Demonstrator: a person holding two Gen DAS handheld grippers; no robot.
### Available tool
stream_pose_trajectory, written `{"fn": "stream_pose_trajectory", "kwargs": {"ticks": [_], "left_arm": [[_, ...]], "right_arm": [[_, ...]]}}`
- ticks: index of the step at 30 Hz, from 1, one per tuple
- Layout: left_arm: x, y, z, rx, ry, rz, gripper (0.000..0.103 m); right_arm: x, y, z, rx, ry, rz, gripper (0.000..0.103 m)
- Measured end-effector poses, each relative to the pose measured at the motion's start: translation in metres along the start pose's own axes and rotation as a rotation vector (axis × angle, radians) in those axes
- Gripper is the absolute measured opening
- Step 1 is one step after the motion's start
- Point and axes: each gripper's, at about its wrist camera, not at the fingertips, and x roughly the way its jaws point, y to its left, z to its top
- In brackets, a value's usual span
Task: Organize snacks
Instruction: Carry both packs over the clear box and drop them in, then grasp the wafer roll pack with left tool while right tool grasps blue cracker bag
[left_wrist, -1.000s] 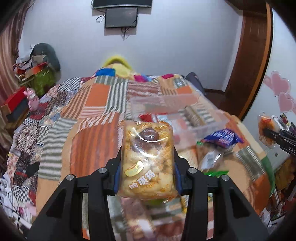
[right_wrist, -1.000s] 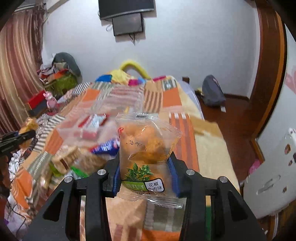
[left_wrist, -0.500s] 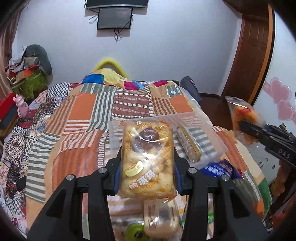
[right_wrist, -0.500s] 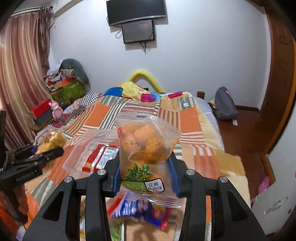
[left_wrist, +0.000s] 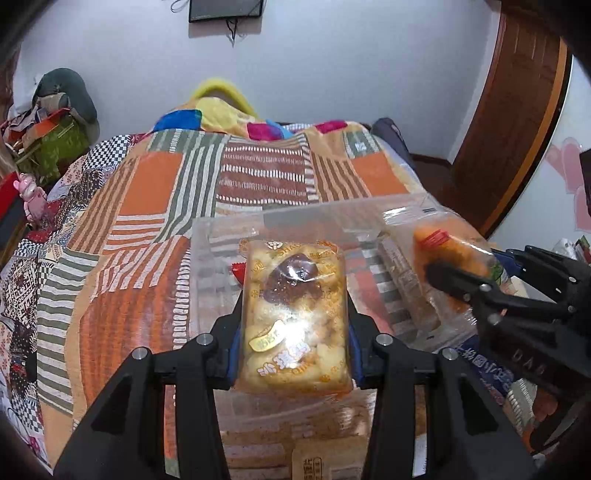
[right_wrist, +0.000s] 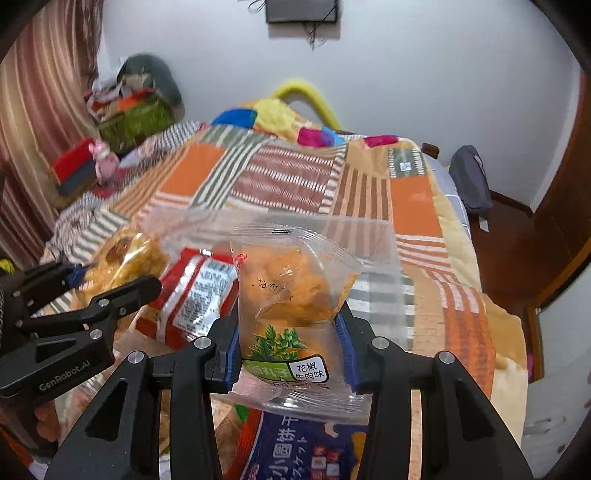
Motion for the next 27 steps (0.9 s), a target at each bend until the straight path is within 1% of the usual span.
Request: {"fn": "stream_pose_trajectory", "kwargs": {"ticks": [2,4,5,8,11,14,18,19,23,27], "left_arm": [[0.005,-0.001,-0.001,0.001,0.016,-0.003,0.044],[0.009,-0.001,-0.003,0.003,0.033,-0.007,0.044],[0.01,-0.001,-0.003,0.003,0.035,-0.005,0.044],[0.007,-0.002,-0.005,0.012,0.025,0.001,0.045],[-0.002,-0.005,-0.006,0.027,0.014,0.001,0.045],[-0.016,-0.007,-0.007,0.045,-0.009,0.01,0.047],[-0.036,-0.006,-0.009,0.047,-0.032,0.0,0.049],[-0.041,-0.006,-0.01,0.048,-0.038,0.001,0.05],[-0.063,0.0,-0.02,0.055,-0.063,0.018,0.055],[-0.081,0.012,-0.036,0.049,-0.064,0.027,0.058]], "right_arm": [[0.006,0.002,0.0,-0.015,0.027,0.002,0.04],[0.01,0.003,-0.002,-0.018,0.053,0.023,0.04],[0.011,0.003,-0.001,-0.017,0.061,0.031,0.042],[0.011,0.002,-0.001,-0.01,0.055,0.027,0.043],[0.005,-0.001,-0.003,-0.001,0.052,0.046,0.045],[-0.008,-0.004,-0.004,0.003,0.022,0.047,0.047],[-0.028,-0.007,-0.005,0.015,-0.025,0.05,0.056],[-0.036,-0.01,-0.006,0.019,-0.045,0.043,0.056],[-0.06,-0.019,-0.012,0.034,-0.087,0.039,0.06],[-0.076,-0.028,-0.021,0.044,-0.111,0.022,0.065]]}}
